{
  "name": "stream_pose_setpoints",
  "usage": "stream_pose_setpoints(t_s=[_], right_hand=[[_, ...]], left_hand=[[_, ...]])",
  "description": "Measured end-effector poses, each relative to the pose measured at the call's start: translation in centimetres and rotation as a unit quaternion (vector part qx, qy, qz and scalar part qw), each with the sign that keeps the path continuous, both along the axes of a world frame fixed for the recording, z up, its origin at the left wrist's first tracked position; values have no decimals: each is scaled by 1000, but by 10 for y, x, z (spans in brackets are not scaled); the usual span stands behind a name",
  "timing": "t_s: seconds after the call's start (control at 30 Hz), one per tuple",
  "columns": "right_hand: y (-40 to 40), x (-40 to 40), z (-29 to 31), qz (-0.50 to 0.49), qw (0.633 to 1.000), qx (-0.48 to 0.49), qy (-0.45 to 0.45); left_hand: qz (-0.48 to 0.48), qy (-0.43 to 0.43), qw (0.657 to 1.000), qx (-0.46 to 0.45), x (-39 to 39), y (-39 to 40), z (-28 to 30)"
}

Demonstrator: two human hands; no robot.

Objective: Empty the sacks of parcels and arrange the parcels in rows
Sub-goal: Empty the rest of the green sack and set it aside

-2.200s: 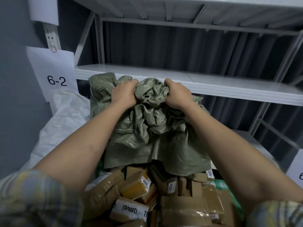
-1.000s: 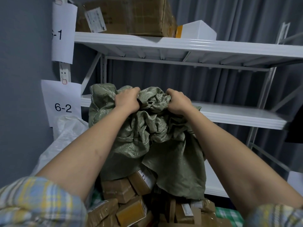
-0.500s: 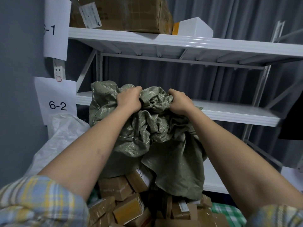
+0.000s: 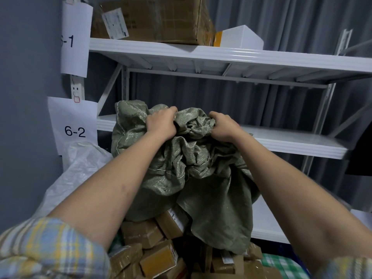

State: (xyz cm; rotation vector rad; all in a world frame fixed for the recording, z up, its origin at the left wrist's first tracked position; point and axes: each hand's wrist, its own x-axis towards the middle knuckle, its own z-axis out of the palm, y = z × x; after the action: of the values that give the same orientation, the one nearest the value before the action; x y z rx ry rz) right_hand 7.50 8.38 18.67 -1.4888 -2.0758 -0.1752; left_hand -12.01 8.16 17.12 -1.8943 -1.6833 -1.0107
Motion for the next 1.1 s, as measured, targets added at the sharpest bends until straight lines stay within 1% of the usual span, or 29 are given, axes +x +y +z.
stream_pose_setpoints(t_s=[0.33, 1.1], right_hand=[[-6, 11, 16, 4, 1000, 29, 1], [2, 22, 13, -19, 998, 59, -3]], left_hand=[[-2, 2, 999, 40, 11, -8, 13], [-2, 7, 999, 40, 22, -11, 13]])
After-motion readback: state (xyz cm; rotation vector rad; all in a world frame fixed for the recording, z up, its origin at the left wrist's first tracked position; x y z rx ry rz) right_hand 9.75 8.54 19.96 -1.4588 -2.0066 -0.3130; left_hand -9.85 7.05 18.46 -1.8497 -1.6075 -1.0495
